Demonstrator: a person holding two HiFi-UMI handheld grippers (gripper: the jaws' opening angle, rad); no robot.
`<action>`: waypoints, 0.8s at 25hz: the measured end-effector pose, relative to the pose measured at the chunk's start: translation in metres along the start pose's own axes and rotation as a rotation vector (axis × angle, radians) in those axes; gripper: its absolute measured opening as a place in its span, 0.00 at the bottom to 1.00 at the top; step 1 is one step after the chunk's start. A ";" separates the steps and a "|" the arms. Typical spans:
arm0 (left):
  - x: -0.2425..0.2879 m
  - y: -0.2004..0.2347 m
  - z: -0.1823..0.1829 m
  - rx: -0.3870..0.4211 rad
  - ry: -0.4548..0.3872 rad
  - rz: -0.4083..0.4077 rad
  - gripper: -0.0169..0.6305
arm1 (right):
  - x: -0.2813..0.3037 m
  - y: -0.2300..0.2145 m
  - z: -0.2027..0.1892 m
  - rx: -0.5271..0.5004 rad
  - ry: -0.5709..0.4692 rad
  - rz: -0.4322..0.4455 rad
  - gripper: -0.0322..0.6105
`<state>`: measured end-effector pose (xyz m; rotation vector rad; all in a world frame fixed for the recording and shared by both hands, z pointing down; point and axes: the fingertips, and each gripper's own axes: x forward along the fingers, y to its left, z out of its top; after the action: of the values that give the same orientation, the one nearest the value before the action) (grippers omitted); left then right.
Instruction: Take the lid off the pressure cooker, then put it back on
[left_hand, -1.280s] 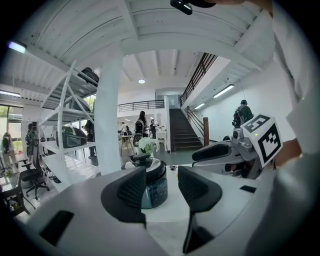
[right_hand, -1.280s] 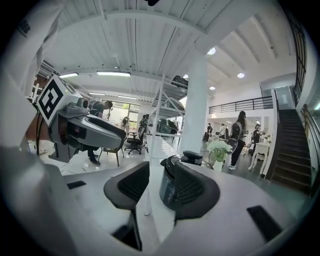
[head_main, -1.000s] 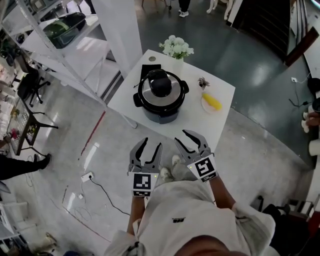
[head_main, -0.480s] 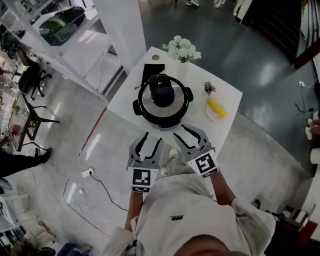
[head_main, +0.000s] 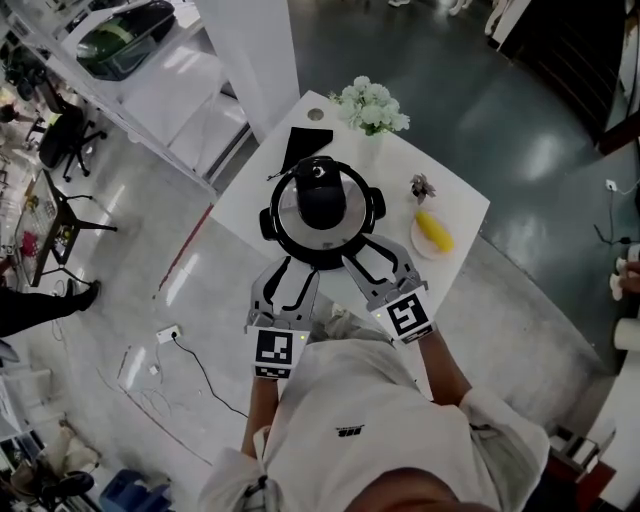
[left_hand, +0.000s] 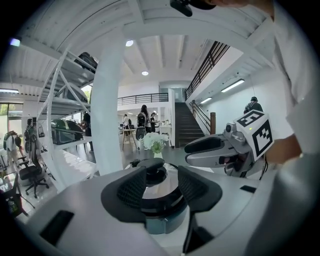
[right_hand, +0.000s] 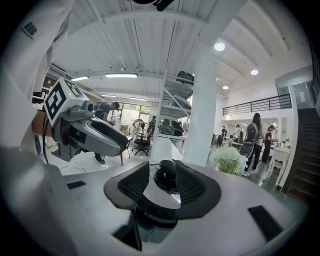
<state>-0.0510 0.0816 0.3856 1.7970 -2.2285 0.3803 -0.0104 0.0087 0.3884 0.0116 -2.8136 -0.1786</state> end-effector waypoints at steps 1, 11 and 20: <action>0.003 0.002 0.001 -0.001 0.002 0.000 0.36 | 0.004 -0.003 0.000 -0.005 0.004 0.006 0.28; 0.034 0.032 -0.002 -0.013 0.020 -0.058 0.36 | 0.050 -0.021 0.005 -0.093 0.055 0.041 0.28; 0.063 0.067 -0.007 -0.024 0.035 -0.137 0.36 | 0.090 -0.027 -0.004 -0.153 0.124 0.106 0.31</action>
<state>-0.1296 0.0399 0.4112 1.9024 -2.0639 0.3529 -0.0946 -0.0206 0.4170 -0.1553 -2.6613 -0.3548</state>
